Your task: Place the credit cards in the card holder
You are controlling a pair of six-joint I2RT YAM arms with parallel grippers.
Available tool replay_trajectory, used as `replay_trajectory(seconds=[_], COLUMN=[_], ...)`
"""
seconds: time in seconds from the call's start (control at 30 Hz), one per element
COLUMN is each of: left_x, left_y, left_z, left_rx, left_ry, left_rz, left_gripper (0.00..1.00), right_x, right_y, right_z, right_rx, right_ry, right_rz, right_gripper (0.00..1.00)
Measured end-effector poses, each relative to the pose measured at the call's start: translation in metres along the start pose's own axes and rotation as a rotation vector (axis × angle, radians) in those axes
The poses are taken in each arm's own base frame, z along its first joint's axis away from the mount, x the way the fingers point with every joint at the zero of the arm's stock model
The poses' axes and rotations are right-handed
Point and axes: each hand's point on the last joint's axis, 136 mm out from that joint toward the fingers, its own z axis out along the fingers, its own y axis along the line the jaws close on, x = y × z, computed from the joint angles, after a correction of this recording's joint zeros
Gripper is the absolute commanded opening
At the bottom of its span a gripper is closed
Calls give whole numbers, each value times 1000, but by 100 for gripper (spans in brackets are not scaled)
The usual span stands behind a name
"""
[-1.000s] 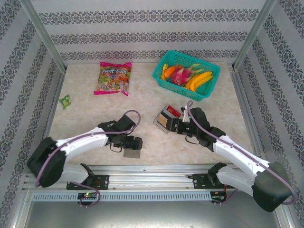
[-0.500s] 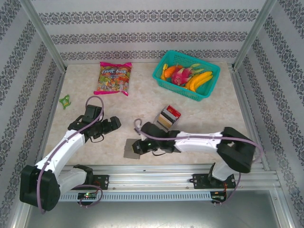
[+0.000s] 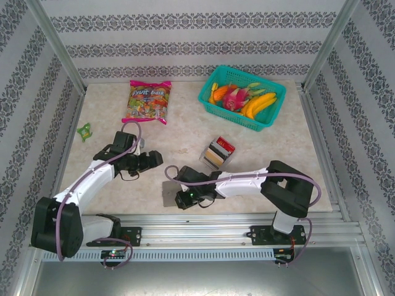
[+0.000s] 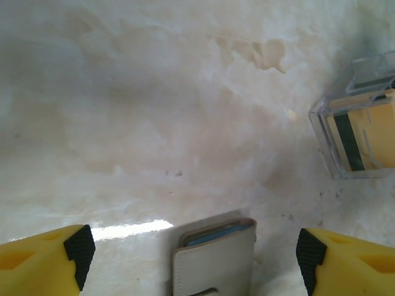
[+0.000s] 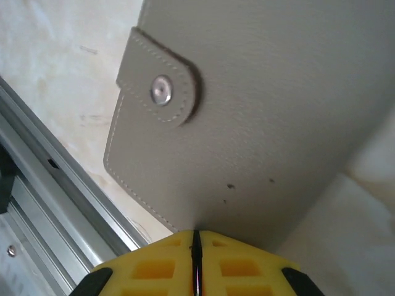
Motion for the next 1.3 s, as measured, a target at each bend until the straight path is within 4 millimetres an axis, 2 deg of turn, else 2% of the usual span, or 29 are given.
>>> replay_trajectory(seconds=[0.2,0.33,0.47,0.57,0.8,0.93,1.1,1.23,1.3], left_x=[-1,8,25,34,66,77,82,86,87], left_y=[-14,-29,-31,-27,-1,5,-2,-13,-18], left_z=[13,28,44,50,54,53,51,48,49], left_rx=[54,73,59,47,5,2,29,65,84], left_ry=[66,129,200,231,293,308,312,313,317], left_rz=[43,101,129,128,88,70,84,116,125], left_gripper=[76,70,67,63,62,60,60,60,60], right_x=[-9,-15,-26,-43,-91,-109,-112,-96,-84], right_y=[-36,-44,-45,-44,-52,-58,-55,-45,-39], right_z=[-18,-20,-19,-14,-6,-7,-21,-48,-53], right_rx=[87,102,115,129,130,130,124,79,37], right_ry=[-24,-39,-69,-114,-240,-278,-304,-331,-327], right_rz=[6,10,21,43,120,144,157,174,191], right_gripper=[15,16,17,17,17,19,23,16,14])
